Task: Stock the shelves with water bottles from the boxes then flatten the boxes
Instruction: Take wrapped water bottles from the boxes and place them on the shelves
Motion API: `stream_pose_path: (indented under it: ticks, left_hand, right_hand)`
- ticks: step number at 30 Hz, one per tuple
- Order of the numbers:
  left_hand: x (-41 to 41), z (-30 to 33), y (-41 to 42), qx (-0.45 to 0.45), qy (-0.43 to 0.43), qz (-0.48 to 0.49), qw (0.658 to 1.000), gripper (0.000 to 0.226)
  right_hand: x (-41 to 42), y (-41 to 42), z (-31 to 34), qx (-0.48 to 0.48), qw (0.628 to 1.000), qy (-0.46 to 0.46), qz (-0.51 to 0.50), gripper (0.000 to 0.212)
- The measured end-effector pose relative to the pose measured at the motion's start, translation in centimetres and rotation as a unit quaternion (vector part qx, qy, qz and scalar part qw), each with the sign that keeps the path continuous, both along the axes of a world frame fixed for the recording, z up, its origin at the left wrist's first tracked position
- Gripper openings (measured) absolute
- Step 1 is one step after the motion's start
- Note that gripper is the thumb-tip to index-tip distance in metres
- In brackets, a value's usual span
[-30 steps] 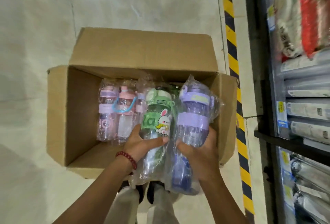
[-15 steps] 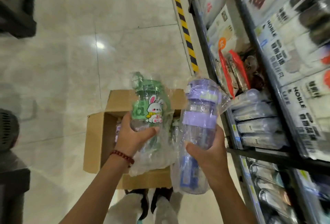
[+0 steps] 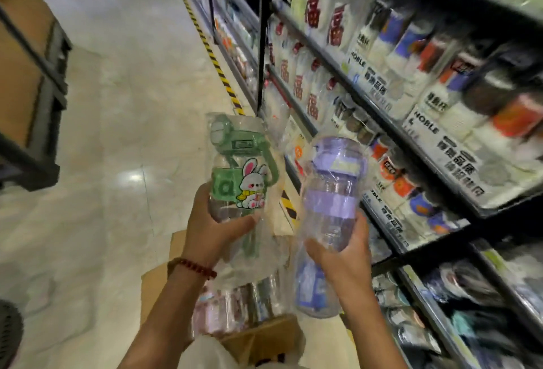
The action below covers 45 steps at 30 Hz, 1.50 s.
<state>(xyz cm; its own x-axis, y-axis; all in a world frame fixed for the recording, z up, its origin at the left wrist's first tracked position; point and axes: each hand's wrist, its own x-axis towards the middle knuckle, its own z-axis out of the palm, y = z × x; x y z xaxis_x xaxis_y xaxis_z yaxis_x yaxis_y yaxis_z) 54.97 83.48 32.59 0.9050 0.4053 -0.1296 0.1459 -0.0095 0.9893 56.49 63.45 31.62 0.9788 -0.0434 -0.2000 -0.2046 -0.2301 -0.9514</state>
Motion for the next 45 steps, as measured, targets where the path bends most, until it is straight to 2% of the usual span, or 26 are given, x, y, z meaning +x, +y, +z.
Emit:
stream_pose_path:
  ticks: [2,4,12,15,17,22,27,30,33,36,39,43,45]
  left_hand:
    - [-0.8,1.2,-0.4,-0.005,-0.008,-0.013,1.0,0.08]
    - [-1.2,2.0,-0.6,-0.015,-0.011,-0.036,0.999,0.087]
    - [-2.4,5.7,-1.7,0.006,-0.055,-0.193,0.98,0.07]
    - [-4.4,5.3,-3.1,-0.005,-0.063,-0.265,0.962,0.078]
    - [-6.1,4.5,-4.3,-0.021,-0.047,-0.305,0.951,0.075]
    - [-10.0,2.8,-7.9,-0.043,-0.011,-0.4,0.916,0.064]
    - [-13.2,3.8,-11.7,-0.037,0.007,-0.477,0.878,0.07]
    - [-15.1,5.1,-14.2,-0.036,-0.012,-0.521,0.853,0.063]
    - [-16.4,5.8,-17.1,-0.03,-0.029,-0.549,0.835,0.061]
    - [-17.7,6.1,-20.8,-0.022,-0.029,-0.561,0.827,0.065]
    - [-19.8,6.4,-24.8,-0.024,-0.045,-0.571,0.82,0.059]
    - [-22.4,6.7,-30.1,-0.035,-0.059,-0.592,0.803,0.065]
    - [-23.3,6.9,-32.6,-0.04,-0.061,-0.588,0.805,0.065]
  right_hand:
    - [-1.3,-0.1,1.8,0.008,1.0,-0.021,-0.017,0.106]
    - [-2.5,-0.3,3.1,-0.001,0.998,-0.042,-0.038,0.105]
    - [-10.0,-1.8,5.8,-0.067,0.97,-0.139,-0.189,0.097]
    - [-14.0,-2.2,5.5,-0.068,0.956,-0.152,-0.243,0.088]
    - [-17.2,-2.3,5.1,-0.062,0.946,-0.144,-0.284,0.085]
    - [-25.1,-3.1,3.4,-0.108,0.908,-0.103,-0.391,0.105]
    - [-31.0,-4.7,3.7,-0.121,0.862,-0.1,-0.482,0.096]
    - [-33.6,-6.2,4.1,-0.121,0.838,-0.111,-0.521,0.094]
    - [-35.7,-8.1,4.5,-0.116,0.817,-0.13,-0.55,0.086]
    - [-37.8,-10.3,4.7,-0.11,0.799,-0.138,-0.575,0.092]
    - [-39.8,-13.2,5.2,-0.108,0.787,-0.145,-0.59,0.094]
    - [-41.9,-18.4,5.3,-0.104,0.78,-0.146,-0.599,0.098]
    - [-42.6,-21.2,5.5,-0.106,0.783,-0.142,-0.596,0.099]
